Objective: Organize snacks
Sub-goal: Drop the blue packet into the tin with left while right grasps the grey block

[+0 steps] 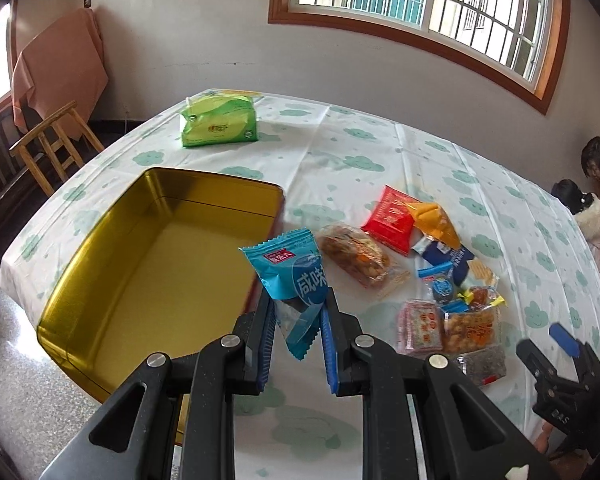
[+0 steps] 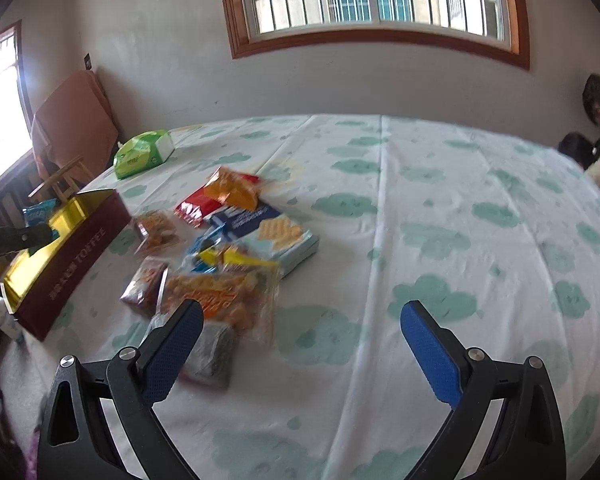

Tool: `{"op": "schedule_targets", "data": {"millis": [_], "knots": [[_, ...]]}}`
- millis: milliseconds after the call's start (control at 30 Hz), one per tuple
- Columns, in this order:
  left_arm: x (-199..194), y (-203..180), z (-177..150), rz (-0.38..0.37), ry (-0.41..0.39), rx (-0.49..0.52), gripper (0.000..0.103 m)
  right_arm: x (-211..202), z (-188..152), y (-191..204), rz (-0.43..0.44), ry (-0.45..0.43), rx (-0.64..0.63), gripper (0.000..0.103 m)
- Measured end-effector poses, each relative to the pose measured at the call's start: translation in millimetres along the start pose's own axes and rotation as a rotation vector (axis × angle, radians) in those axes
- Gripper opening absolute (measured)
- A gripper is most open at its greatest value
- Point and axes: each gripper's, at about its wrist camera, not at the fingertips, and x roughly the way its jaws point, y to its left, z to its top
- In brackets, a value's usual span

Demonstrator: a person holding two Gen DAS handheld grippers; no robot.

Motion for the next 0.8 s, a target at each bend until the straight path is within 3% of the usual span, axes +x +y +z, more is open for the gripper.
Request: {"op": "schedule_targets", "data": {"millis": [233,700,767,800], "knots": [[5.3,35.6,10.8,0.041,0.003,-0.018,0.019,-2.8,-10.3,25.3,0.018,0.052,-0.048,0.099],[33.5,91.4,25.8,0.068,0.033,-0.072,0.019,14.5,-14.0,64.4,-0.037,0.119,-0.074,0.096],[40.3,98.4,28.1,0.064,0.049,-0.075,0.019,19.0,-15.5,70.5,-0.057,0.130,-0.098,0.092],[43.8,101.6,29.6,0.064,0.057,-0.081,0.019,21.0,-15.6,71.7,-0.050,0.139,-0.097,0.084]]}}
